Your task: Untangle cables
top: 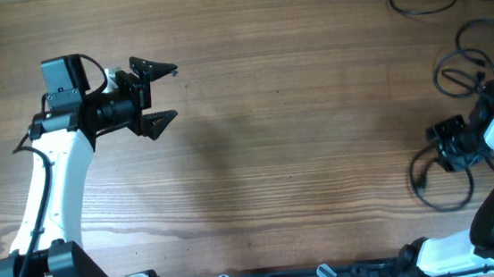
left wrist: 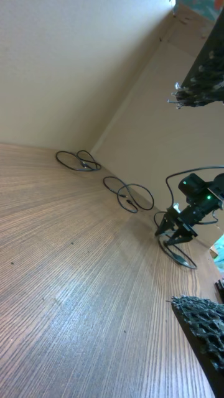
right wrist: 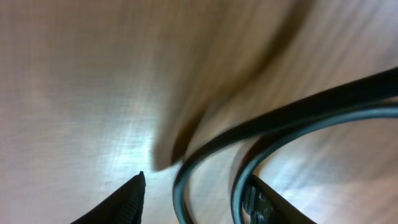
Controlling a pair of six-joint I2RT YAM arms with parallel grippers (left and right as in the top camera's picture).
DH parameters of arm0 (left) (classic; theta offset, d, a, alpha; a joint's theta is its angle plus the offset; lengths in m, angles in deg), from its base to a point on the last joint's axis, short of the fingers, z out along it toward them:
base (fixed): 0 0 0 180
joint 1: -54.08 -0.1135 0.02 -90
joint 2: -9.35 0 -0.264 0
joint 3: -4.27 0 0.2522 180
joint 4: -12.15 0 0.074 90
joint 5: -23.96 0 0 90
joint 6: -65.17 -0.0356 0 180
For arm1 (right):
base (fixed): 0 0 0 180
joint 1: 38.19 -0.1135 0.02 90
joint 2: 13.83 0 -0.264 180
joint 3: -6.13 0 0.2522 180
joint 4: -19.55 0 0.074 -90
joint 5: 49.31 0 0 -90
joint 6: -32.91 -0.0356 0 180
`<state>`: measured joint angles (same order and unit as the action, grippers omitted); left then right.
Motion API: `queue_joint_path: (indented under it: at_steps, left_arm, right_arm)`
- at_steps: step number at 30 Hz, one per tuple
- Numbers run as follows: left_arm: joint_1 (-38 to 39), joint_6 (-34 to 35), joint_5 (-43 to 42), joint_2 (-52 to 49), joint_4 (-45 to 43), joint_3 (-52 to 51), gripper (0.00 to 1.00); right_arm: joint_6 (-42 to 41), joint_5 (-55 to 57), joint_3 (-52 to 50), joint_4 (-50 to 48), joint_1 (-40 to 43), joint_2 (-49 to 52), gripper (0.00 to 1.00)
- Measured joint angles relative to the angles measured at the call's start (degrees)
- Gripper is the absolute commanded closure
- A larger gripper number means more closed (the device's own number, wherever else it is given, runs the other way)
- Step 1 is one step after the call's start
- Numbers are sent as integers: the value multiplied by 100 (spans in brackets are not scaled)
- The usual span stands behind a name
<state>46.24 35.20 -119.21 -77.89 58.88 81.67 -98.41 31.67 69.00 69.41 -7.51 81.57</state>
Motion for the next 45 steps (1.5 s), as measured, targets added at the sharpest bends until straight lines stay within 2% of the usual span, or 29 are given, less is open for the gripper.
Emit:
queue_joint_path:
  at_steps: [2,6,8,12,14,15,16,17,19,22,25,32,41,45]
  left_arm:
    - [0,2,0,0,0,0,0]
    - [0,0,0,0,0,0,0]
    - [0,2,0,0,0,0,0]
    - [0,0,0,0,-2,0,0]
    - [0,0,0,0,4,0,0]
    - [0,0,4,0,-11,0,0]
    - [0,0,2,0,-9,0,0]
    - [0,0,2,0,2,0,0]
    - [0,0,2,0,0,0,0]
    - [0,2,2,0,2,0,0]
    - [0,0,2,0,55,0,0]
    - [0,0,4,0,55,0,0]
    - [0,0,4,0,66,0,0]
    - [0,0,2,0,68,0,0]
  right_arm:
    - [-214,-503,-31,-280,0,20,47]
    - [-494,-1062,13,-455,-2,90,28]
    - [-448,-1110,192,-258,-2,116,23]
    - [-83,-1043,1023,693,-2,149,21]
    - [269,-955,1753,1220,-2,164,33]
    - [363,-835,2063,1626,-4,181,44]
    - [442,-605,2420,1980,-7,179,59]
    - [573,-173,2865,2315,-11,177,78]
    - [590,481,3123,2579,-11,175,93]
    - [424,1759,3119,2745,90,179,96]
    - [321,2177,3093,2745,367,227,96]
    - [236,2476,3086,2605,1333,560,95]
    - [236,2870,3023,2562,1373,560,95]
    - [236,2883,2415,2090,1373,568,95]
